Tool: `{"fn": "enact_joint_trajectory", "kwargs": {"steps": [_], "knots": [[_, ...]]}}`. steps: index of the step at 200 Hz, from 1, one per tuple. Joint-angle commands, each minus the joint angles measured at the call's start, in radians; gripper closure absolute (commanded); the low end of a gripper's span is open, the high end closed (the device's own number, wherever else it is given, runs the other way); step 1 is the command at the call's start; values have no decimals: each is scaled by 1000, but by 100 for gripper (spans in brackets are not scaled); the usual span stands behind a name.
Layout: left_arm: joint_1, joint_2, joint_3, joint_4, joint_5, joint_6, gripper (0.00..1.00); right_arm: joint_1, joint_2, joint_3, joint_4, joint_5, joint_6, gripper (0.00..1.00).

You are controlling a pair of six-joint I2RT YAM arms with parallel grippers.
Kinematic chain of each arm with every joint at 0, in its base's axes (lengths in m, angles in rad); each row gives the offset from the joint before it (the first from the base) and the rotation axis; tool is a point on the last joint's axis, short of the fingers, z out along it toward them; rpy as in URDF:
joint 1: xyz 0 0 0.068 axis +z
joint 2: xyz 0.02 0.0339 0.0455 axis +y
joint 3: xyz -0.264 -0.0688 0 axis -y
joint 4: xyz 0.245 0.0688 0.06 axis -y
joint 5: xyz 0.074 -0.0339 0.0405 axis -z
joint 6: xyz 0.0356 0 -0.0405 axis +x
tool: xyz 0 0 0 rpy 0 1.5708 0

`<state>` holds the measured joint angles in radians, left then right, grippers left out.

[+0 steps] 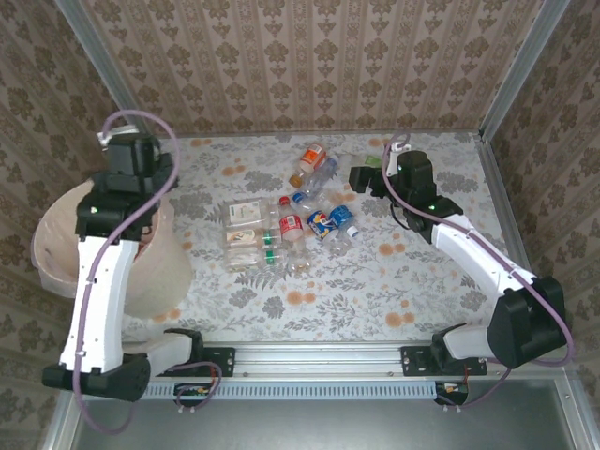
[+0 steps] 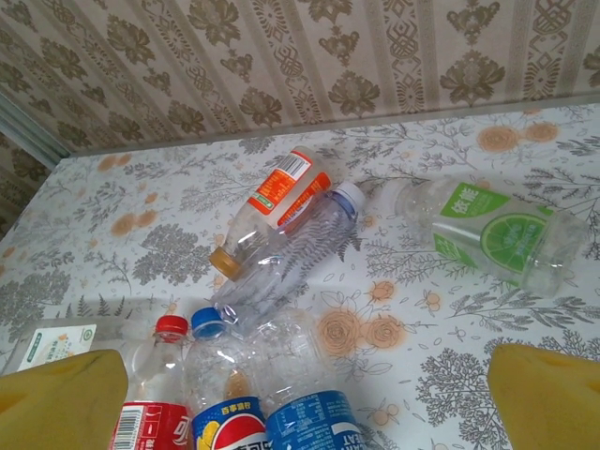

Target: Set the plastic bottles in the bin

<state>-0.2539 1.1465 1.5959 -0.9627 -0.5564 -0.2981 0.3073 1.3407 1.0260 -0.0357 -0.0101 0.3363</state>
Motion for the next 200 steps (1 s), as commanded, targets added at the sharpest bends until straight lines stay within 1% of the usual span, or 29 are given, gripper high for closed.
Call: {"fn": "enact_joint_trajectory", "kwargs": {"steps": [1, 14, 24, 33, 40, 47, 53, 61, 71, 79, 85, 98, 113, 135, 149, 162, 183, 200], "knots": [[-162, 38, -38, 95, -12, -105, 0, -4, -48, -3, -19, 43, 2, 0], [-262, 83, -62, 125, 29, -159, 0, -6, -61, -14, -28, 51, -2, 0], [-304, 119, -95, 171, 117, -153, 0, -6, -71, -26, -37, 53, -10, 0], [-327, 149, -136, 225, 232, -111, 0, -6, -79, -34, -47, 57, -20, 0], [-329, 176, -162, 240, 359, -70, 0, -5, -88, -42, -54, 59, -28, 0], [-326, 210, -176, 232, 476, -9, 0, -7, -95, -52, -60, 63, -38, 0], [-326, 244, -182, 203, 553, 40, 0, -8, -101, -59, -63, 66, -45, 0], [-326, 296, -183, 140, 629, 110, 0, -8, -108, -70, -65, 70, -55, 0], [-331, 369, -173, 49, 682, 190, 0, -11, -117, -83, -67, 75, -63, 0], [-341, 424, -168, -30, 684, 249, 0, -11, -122, -91, -64, 80, -66, 0], [-351, 457, -167, -75, 664, 290, 0, -12, -125, -97, -63, 83, -67, 0], [-368, 493, -180, -120, 629, 369, 0, -14, -130, -110, -51, 88, -66, 0], [-393, 495, -200, -119, 614, 443, 0, -18, -129, -117, -40, 88, -68, 0], [-426, 485, -253, -63, 606, 553, 0, -22, -121, -116, -35, 87, -77, 0], [-441, 501, -270, -30, 595, 592, 6, -24, -116, -116, -32, 87, -81, 0], [-460, 519, -273, -17, 601, 620, 10, -26, -114, -115, -33, 86, -87, 0], [-488, 557, -275, -32, 571, 646, 25, -30, -120, -123, -35, 90, -92, 0], [-506, 583, -289, -46, 538, 655, 24, -32, -128, -133, -35, 94, -95, 0]]}}
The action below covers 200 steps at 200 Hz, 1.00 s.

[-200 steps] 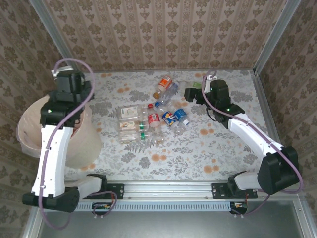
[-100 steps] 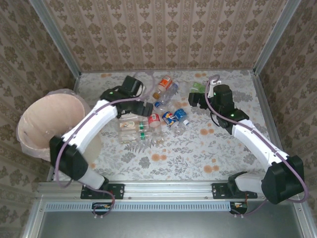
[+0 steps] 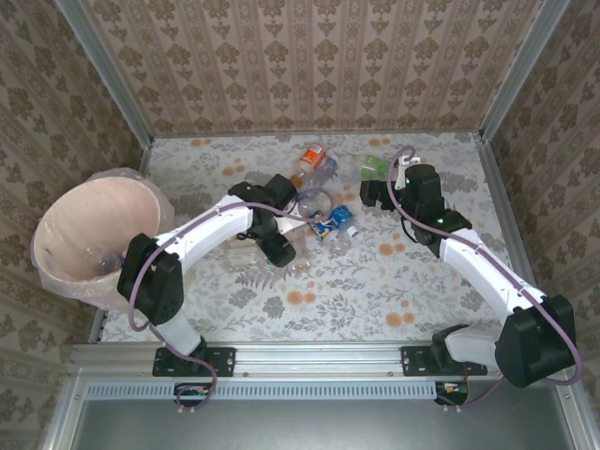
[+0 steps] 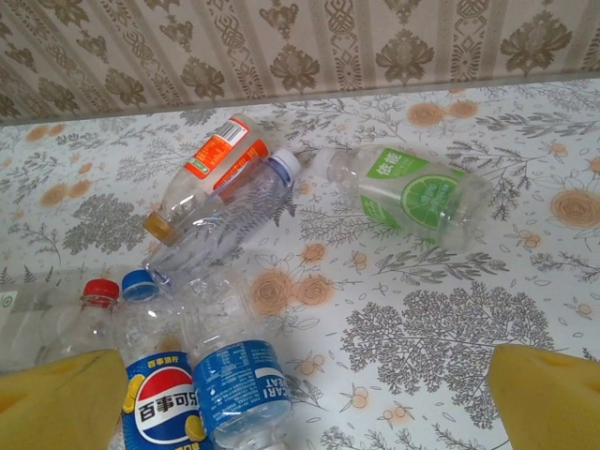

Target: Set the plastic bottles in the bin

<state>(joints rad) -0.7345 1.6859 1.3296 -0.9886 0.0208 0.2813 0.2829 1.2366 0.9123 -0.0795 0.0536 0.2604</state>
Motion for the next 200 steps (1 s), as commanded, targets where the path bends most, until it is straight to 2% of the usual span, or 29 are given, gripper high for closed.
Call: {"fn": "enact_joint_trajectory", "kwargs": {"steps": [1, 34, 62, 108, 126, 144, 200], "knots": [[-26, 45, -24, -19, -41, 77, 24, -8, -24, -20, 9, 31, -19, 0], [-36, 87, -52, 7, -86, 91, 24, -11, -32, -26, 9, 35, -23, 0], [-45, 136, -62, 8, -132, 107, 30, -12, -40, -27, 6, 38, -27, 0], [-51, 187, -98, 45, -208, 118, 33, -15, -47, -33, 1, 48, -34, 0], [-52, 184, -113, 72, -232, 117, 29, -15, -46, -29, -2, 48, -32, 0], [-44, 160, -133, 105, -225, 114, 28, -17, -49, -30, -3, 48, -32, 0], [-28, 150, -169, 131, -237, 107, 42, -17, -60, -37, -6, 55, -31, 0]]}}
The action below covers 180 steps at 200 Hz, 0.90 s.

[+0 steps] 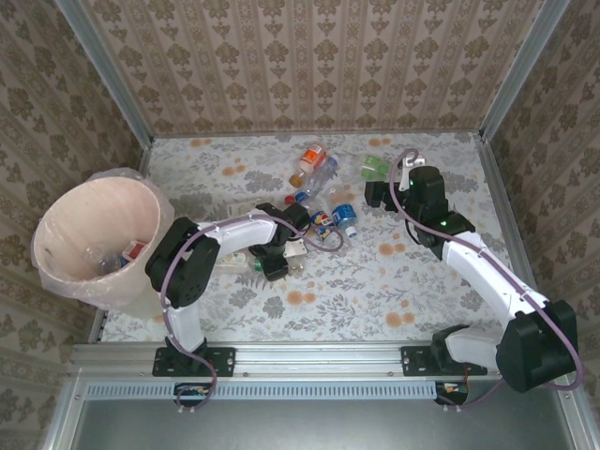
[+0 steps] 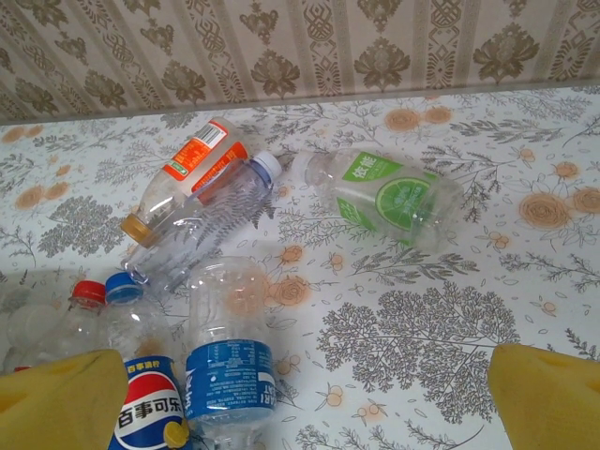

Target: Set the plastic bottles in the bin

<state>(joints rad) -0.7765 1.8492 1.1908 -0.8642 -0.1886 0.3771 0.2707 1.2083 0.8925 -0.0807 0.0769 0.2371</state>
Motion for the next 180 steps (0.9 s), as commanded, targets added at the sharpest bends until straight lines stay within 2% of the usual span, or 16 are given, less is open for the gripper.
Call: {"fn": "enact_joint_trajectory", "kwargs": {"steps": [1, 24, 64, 124, 180], "knots": [[14, -13, -31, 7, -28, 11, 42, -5, -33, -18, -5, 32, -7, 0], [25, -20, -43, 8, -31, 2, 44, -4, -36, -18, -9, 36, -8, 0], [37, -80, -18, 18, 10, -11, 56, -5, -39, -20, -8, 38, -7, 0], [51, -141, 56, 60, 76, -79, 65, -5, -43, -23, -8, 45, -12, 0], [62, -185, 173, 98, 222, -217, 69, -4, -47, -23, -7, 44, -12, 0]]}}
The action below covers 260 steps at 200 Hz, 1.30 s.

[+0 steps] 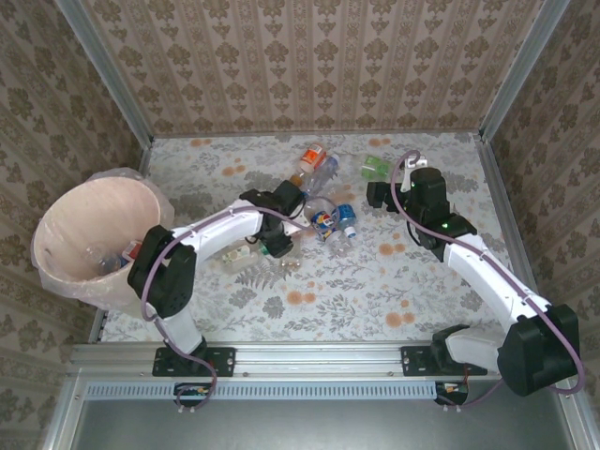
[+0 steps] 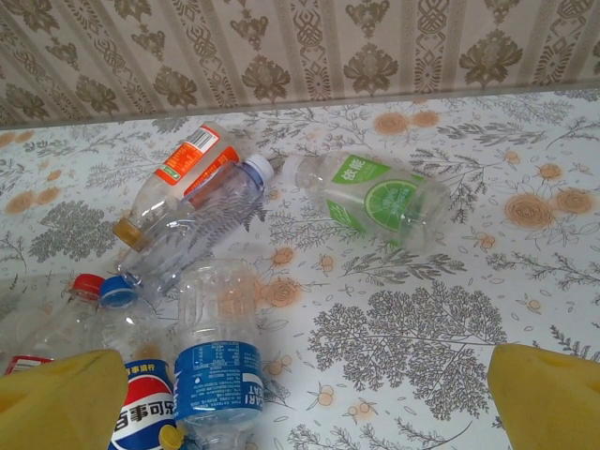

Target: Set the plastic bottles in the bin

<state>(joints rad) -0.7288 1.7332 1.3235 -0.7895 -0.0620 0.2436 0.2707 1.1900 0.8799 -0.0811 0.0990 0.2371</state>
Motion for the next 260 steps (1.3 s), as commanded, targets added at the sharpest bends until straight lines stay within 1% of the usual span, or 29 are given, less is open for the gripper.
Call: {"fn": "enact_joint_trajectory", "kwargs": {"steps": [1, 17, 47, 83, 104, 123, 140, 160, 163, 167, 190, 209, 240, 249, 260], "knots": [[15, -72, 40, 24, 98, -85, 69, -5, -29, -10, -6, 22, -12, 0], [32, -116, 41, 42, 123, -118, 69, -5, -36, -10, -6, 21, -12, 0], [103, -209, 30, 77, 176, -207, 71, -6, -43, -14, 7, 22, -13, 0], [179, -345, -17, 197, 261, -310, 71, -6, -32, -4, 31, 13, -9, 0], [218, -418, -11, 228, 244, -378, 71, -6, -23, 10, 40, 2, -4, 0], [253, -455, 52, 191, 196, -436, 71, -6, -14, 16, 52, -11, 4, 0], [266, -478, 133, 155, 107, -452, 71, -6, -4, 18, 74, -23, 17, 0], [266, -493, 254, 116, -48, -446, 71, -7, 12, 26, 91, -40, 30, 0], [290, -494, 269, 112, -71, -442, 71, -6, 15, 29, 93, -43, 32, 0], [295, -496, 297, 106, -112, -435, 70, -6, 18, 32, 93, -46, 32, 0], [297, -501, 412, 96, -341, -345, 70, -4, 31, 43, 102, -61, 34, 0], [298, -500, 509, 95, -504, -264, 70, -5, 34, 47, 107, -67, 34, 0], [302, -510, 574, 113, -778, -153, 69, -5, 36, 37, 116, -69, 36, 0], [309, -517, 572, 118, -832, -128, 68, -5, 38, 36, 118, -70, 37, 0], [330, -529, 561, 114, -862, -117, 67, -5, 41, 36, 119, -73, 37, 0]]}}
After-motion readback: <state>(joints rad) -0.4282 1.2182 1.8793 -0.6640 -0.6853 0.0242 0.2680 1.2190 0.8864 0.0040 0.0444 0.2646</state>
